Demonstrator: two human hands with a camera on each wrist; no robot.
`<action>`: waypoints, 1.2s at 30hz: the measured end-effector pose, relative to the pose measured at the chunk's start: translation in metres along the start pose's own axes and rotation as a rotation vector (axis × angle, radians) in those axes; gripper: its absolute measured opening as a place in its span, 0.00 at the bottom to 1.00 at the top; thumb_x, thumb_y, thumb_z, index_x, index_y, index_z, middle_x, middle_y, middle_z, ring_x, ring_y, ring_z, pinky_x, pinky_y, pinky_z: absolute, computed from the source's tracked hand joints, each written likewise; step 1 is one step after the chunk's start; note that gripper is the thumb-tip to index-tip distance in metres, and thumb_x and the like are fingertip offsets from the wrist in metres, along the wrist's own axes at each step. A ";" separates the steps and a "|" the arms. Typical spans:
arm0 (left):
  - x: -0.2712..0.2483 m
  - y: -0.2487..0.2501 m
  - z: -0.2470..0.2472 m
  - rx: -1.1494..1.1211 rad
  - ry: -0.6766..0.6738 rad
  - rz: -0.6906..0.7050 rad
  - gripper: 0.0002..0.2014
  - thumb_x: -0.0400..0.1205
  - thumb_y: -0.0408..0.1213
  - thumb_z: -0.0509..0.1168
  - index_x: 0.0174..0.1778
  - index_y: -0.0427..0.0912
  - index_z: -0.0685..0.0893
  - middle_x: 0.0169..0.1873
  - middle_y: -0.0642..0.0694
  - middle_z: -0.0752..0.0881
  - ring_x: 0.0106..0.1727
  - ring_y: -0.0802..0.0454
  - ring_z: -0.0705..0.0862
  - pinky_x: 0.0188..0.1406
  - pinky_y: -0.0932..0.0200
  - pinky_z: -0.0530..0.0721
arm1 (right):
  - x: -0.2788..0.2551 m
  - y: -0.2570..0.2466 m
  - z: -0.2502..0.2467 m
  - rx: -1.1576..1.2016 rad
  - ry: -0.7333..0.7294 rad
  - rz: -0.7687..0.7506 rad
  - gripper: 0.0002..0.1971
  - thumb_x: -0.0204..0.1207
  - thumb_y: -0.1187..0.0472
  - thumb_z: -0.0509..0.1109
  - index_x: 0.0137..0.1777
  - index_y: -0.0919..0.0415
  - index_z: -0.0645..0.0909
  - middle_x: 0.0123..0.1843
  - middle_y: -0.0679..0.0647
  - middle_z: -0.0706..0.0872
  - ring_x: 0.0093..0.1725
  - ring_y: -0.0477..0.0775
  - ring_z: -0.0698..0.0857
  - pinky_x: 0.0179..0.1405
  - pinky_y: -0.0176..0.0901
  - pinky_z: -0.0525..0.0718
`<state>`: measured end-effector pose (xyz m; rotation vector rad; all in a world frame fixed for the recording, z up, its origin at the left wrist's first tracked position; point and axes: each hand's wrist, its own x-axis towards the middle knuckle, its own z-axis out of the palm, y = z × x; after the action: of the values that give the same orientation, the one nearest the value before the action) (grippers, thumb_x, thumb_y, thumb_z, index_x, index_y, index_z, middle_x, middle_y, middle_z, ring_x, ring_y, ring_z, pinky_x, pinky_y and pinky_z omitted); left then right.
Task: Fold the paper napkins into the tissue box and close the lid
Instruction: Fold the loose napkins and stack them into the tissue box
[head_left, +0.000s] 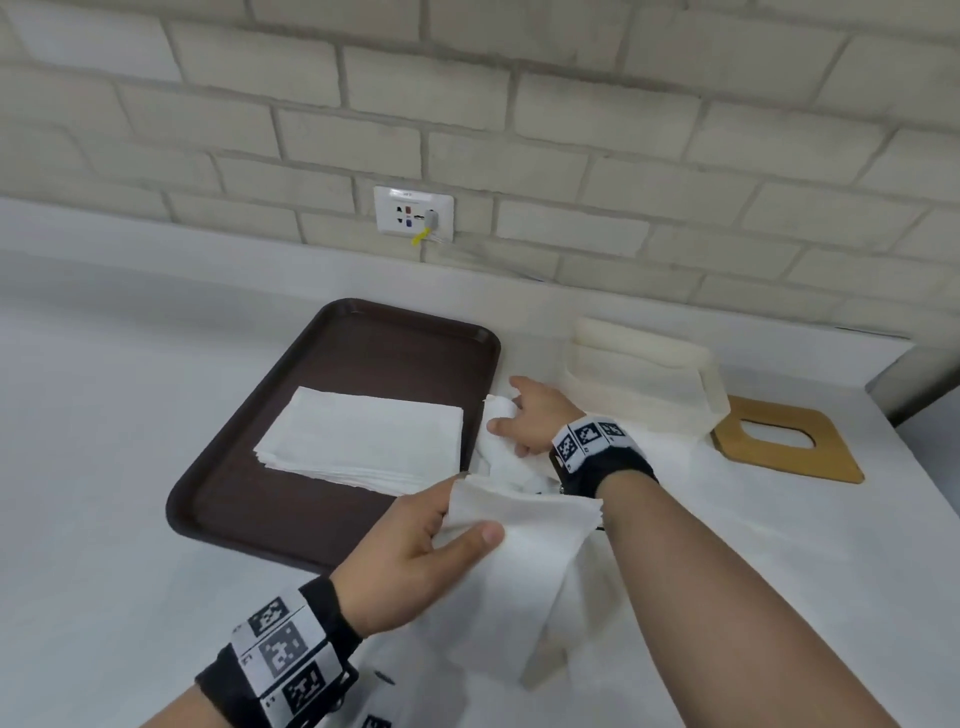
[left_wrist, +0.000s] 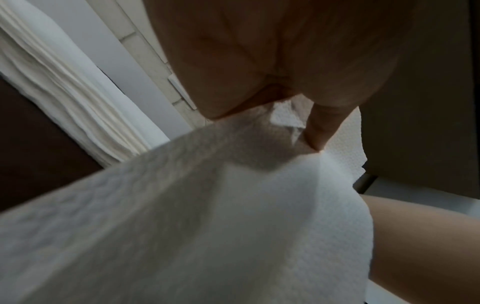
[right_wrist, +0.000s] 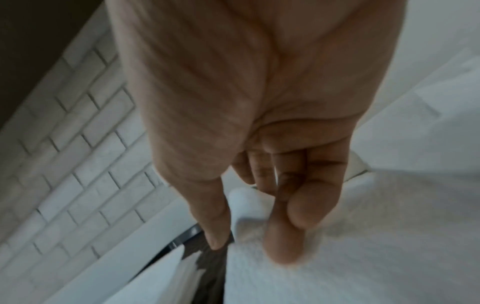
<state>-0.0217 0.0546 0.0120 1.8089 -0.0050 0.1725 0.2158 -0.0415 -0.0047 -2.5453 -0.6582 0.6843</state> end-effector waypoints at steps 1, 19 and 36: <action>-0.001 -0.002 -0.002 -0.009 0.003 -0.001 0.08 0.88 0.40 0.69 0.60 0.52 0.90 0.53 0.61 0.92 0.55 0.61 0.90 0.54 0.67 0.83 | 0.005 0.000 0.002 -0.037 -0.001 -0.003 0.37 0.79 0.53 0.75 0.86 0.54 0.64 0.70 0.56 0.84 0.41 0.55 0.93 0.55 0.53 0.91; 0.021 0.011 -0.066 -0.263 0.507 0.126 0.10 0.80 0.48 0.75 0.57 0.59 0.91 0.58 0.50 0.94 0.62 0.48 0.92 0.58 0.54 0.90 | -0.169 0.014 -0.089 0.564 0.229 -0.408 0.07 0.69 0.50 0.84 0.41 0.51 0.93 0.40 0.51 0.94 0.41 0.58 0.92 0.45 0.48 0.87; 0.011 0.004 -0.068 -0.262 0.526 0.053 0.16 0.81 0.44 0.77 0.62 0.43 0.88 0.56 0.46 0.94 0.58 0.45 0.93 0.54 0.51 0.90 | -0.094 0.033 0.004 0.074 0.100 -0.199 0.11 0.70 0.47 0.84 0.42 0.46 0.84 0.56 0.44 0.83 0.55 0.45 0.83 0.52 0.36 0.76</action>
<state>-0.0189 0.1202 0.0330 1.4597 0.2844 0.6516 0.1520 -0.1175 0.0084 -2.3884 -0.8219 0.5012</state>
